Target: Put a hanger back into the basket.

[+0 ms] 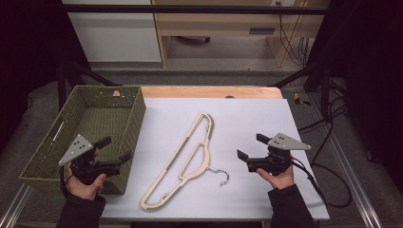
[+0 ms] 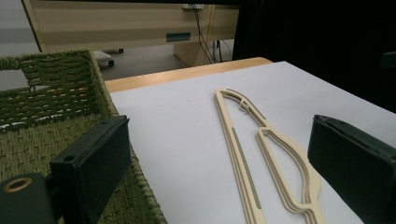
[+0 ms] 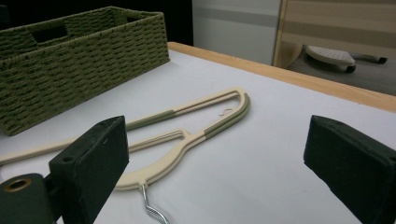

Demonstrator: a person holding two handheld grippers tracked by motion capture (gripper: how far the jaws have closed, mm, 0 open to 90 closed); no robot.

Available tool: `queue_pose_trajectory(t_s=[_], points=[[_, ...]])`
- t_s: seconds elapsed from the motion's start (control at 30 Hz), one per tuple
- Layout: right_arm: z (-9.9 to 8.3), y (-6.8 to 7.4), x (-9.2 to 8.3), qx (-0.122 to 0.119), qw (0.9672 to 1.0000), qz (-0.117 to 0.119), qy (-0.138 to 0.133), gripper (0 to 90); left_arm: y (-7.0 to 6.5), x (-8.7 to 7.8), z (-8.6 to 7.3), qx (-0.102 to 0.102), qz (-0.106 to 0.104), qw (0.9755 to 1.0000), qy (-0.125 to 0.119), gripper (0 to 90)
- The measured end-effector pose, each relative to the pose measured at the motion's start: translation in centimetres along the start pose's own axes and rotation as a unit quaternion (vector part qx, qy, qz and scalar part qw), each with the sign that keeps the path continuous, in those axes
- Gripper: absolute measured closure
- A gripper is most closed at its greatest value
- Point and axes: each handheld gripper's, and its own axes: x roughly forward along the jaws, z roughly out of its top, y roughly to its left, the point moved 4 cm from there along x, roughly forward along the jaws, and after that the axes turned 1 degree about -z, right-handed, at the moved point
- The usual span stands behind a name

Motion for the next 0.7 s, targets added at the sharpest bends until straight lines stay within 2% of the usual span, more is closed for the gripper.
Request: queue_pose_trajectory(t_s=[0.37, 0.57, 0.7], points=[[-0.6, 1.5, 3.2, -0.019, 0.9988, 0.021, 0.041, 12.7, -0.2, 0.3, -0.2, 0.004, -0.002, 1.0, 0.005, 6.0], [-1.7, 2.1, 5.2, -0.032, 0.9959, 0.033, 0.078, 19.1, -0.4, 0.4, -0.2, 0.007, -0.003, 1.0, 0.006, 6.0], [-2.7, 2.4, 6.1, -0.038, 0.9925, 0.045, 0.107, 25.4, -0.5, 0.4, -0.2, 0.007, -0.005, 0.9999, 0.006, 6.0]])
